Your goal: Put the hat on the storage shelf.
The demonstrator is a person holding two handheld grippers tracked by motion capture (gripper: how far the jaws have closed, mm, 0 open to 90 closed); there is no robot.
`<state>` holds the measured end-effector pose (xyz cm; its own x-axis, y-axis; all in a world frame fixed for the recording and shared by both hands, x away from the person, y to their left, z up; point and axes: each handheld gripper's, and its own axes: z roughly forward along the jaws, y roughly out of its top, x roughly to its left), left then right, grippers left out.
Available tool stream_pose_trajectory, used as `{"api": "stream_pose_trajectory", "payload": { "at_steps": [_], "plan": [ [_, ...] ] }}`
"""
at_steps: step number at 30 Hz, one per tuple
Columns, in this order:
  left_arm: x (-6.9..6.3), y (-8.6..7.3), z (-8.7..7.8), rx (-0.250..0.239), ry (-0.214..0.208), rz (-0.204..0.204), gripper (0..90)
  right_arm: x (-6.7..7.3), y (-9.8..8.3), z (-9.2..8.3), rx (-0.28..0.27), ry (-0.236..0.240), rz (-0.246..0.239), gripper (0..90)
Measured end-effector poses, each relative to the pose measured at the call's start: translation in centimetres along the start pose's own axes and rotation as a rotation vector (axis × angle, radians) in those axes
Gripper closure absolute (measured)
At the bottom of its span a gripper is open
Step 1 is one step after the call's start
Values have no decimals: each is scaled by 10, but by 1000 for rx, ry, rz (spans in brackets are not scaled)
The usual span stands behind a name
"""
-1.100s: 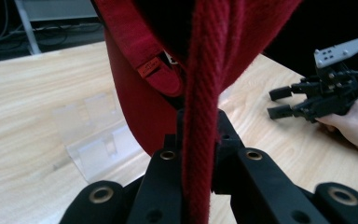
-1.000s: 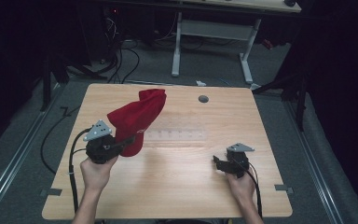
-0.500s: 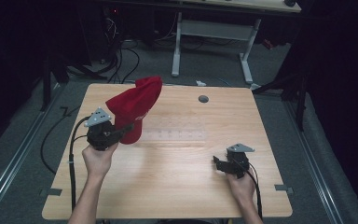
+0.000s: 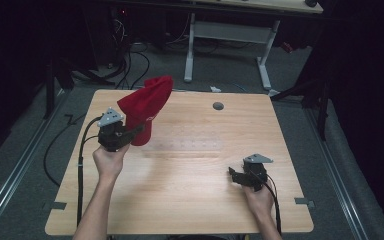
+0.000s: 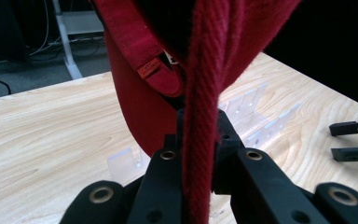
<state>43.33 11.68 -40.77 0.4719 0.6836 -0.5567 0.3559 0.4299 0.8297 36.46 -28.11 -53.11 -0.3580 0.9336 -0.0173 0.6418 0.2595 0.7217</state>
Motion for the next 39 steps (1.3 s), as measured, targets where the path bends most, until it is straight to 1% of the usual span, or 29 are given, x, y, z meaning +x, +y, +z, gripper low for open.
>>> {"api": "stream_pose_trajectory", "payload": {
  "at_steps": [5, 10, 16, 19, 26, 28, 30, 32, 33, 39],
  "plan": [
    [7, -2, 7, -4, 15, 2, 850, 0, 0, 0, 0, 1, 0, 309],
    [12, -2, 11, -23, 16, -9, 850, 0, 0, 0, 0, 1, -1, 308],
    [16, -4, 16, -26, 25, -12, 850, 0, 0, 0, 1, 1, 1, 308],
    [16, -6, 18, -28, 25, -6, 850, 0, 0, 0, 1, 1, 0, 308],
    [18, -13, 23, -13, 45, 20, 849, 0, 0, 0, 1, 1, 0, 308],
    [18, -15, 25, -10, 50, 22, 849, 0, 0, 0, 1, 1, 0, 308],
    [18, -16, 25, -16, 49, 22, 847, 0, 0, 0, 1, 1, 0, 307],
    [19, -17, 24, -26, 50, 9, 848, 0, 0, 0, 1, 2, 0, 306],
    [20, -18, 23, -35, 52, -5, 848, 0, 0, 0, 1, 2, 0, 306],
    [22, -19, 23, -41, 60, -21, 848, 0, 0, 0, 0, 2, -2, 306]
  ]
}}
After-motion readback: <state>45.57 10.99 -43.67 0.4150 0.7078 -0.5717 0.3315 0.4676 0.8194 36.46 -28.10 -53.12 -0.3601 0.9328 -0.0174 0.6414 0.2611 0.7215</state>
